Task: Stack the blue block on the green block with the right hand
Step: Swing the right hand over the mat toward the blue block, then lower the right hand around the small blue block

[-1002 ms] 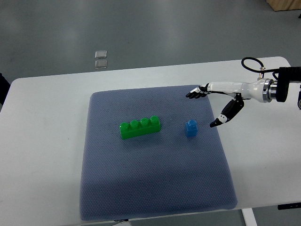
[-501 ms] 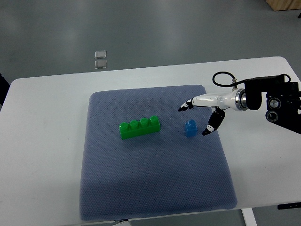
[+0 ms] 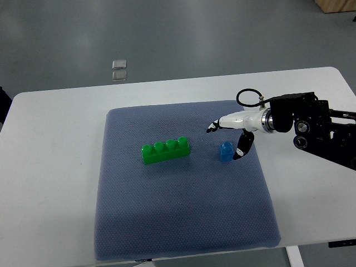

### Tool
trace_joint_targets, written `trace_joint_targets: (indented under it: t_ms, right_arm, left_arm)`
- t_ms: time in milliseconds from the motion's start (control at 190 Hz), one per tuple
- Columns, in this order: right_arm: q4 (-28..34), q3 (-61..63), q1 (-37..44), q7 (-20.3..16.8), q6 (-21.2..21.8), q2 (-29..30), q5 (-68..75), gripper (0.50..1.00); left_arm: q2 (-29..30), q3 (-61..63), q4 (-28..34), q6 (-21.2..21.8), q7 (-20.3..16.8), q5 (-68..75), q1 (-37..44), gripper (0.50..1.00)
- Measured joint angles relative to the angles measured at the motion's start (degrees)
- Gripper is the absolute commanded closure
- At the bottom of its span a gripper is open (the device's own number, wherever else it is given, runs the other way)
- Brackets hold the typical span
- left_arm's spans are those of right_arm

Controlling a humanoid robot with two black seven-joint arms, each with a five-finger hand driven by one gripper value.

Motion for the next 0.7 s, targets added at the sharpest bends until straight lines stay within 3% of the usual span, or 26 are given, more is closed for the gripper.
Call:
trace_joint_targets:
  t_ms: [158, 438, 702]
  right_arm:
    - [-0.7, 0.0, -0.2, -0.6, -0.1, 0.7, 0.1, 0.589]
    - [-1.0, 0.8, -0.5, -7.8, -0.2, 0.7, 0.7, 0.589]
    - [-0.5, 1.0, -1.9, -8.5, -1.1, 1.0, 2.7, 0.589]
  left_arm:
    - [0.0, 0.0, 0.0, 0.0, 0.0, 0.0, 0.0, 0.5]
    - [0.0, 0.0, 0.0, 0.0, 0.0, 0.0, 0.0, 0.5]
    - [0.0, 0.0, 0.0, 0.0, 0.0, 0.0, 0.0, 0.5]
